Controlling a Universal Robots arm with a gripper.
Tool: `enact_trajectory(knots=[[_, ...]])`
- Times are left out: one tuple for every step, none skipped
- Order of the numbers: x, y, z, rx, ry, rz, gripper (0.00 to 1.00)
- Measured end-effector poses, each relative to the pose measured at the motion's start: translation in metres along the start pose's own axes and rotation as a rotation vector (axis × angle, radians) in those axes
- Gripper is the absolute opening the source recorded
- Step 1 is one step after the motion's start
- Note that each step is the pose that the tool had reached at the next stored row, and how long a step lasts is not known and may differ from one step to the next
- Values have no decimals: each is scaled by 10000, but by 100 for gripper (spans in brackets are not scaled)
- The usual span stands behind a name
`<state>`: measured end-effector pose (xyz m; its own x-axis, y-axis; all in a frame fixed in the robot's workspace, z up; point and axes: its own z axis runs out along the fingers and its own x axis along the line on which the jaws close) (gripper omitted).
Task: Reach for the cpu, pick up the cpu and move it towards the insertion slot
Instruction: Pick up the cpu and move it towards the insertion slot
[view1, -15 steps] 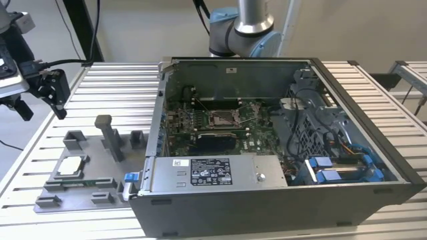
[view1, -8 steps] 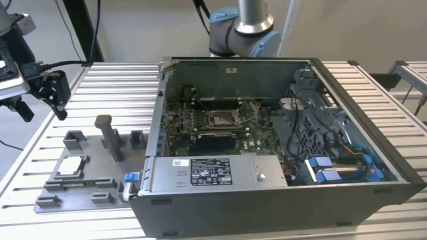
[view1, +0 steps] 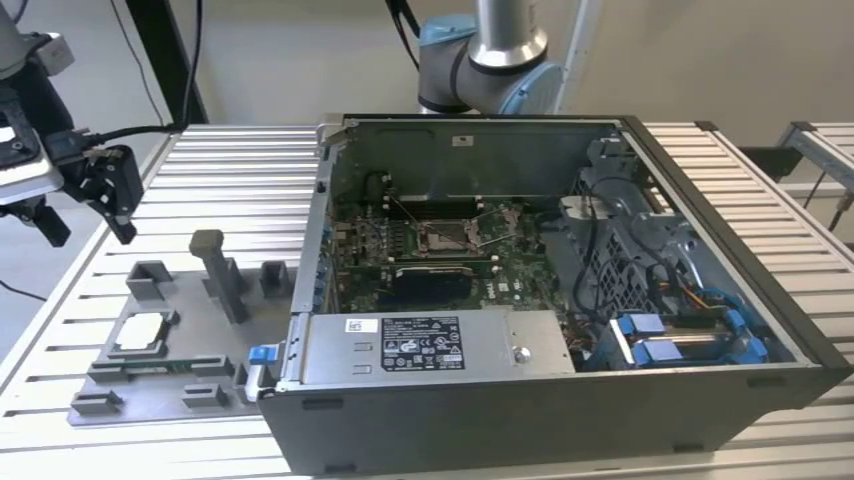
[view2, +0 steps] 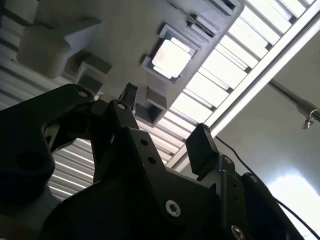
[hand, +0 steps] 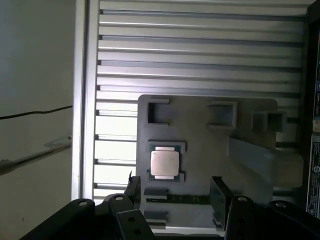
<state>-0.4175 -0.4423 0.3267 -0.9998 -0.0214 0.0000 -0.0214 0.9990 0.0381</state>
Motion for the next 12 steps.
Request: enact_trajectory(knots=[[0,0,6,-1,1,0,100],[0,0,11,-1,1,0,100],[0,-1,17,0,0,0,100],[0,-1,23,0,0,0,100],[0,-1,28,0,0,0,100],[0,-1,33,0,1,0,100],[0,-2,39,0,1,0,100],[0,-2,46,-1,1,-1,100],[0,-2,53,-1,0,0,100],[0,-2,58,-2,1,0,100],[0,-2,65,-2,0,0,100],[0,-3,72,-3,-1,0,100]])
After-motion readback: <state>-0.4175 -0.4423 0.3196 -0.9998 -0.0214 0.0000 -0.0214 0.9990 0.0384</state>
